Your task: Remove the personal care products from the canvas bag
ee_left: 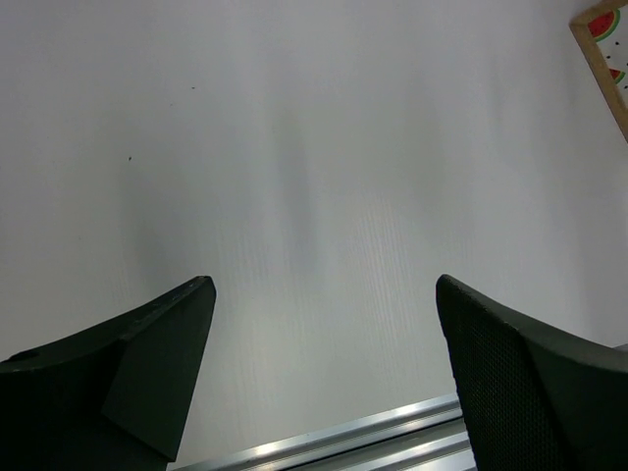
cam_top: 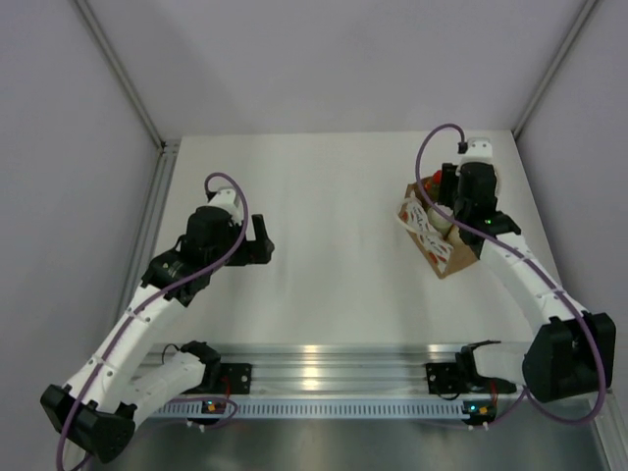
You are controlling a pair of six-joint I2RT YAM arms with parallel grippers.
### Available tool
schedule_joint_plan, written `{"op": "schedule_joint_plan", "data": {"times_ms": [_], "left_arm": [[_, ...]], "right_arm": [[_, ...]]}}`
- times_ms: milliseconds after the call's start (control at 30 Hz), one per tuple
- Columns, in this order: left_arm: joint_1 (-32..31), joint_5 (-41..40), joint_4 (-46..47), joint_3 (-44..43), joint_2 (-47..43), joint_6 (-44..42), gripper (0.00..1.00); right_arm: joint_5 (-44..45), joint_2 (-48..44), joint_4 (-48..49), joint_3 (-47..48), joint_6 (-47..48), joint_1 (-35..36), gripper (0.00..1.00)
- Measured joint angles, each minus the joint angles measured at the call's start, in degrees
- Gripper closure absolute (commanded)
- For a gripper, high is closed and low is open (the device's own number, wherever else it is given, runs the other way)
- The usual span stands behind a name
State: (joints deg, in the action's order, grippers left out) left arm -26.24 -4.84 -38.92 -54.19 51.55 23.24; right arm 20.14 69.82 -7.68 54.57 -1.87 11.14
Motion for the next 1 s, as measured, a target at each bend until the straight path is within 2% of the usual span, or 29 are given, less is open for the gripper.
{"op": "schedule_joint_plan", "data": {"times_ms": [333, 1000], "left_arm": [[0.0, 1.7, 0.0, 0.0, 1.0, -0.5, 0.02], [-0.1, 2.9, 0.0, 0.0, 1.0, -0.7, 0.02]], "right_arm": [[2.8, 2.3, 10.3, -0.6, 3.4, 0.0, 0.48], [1.6, 7.0, 15.1, -2.8, 5.0, -2.6, 0.54]]}}
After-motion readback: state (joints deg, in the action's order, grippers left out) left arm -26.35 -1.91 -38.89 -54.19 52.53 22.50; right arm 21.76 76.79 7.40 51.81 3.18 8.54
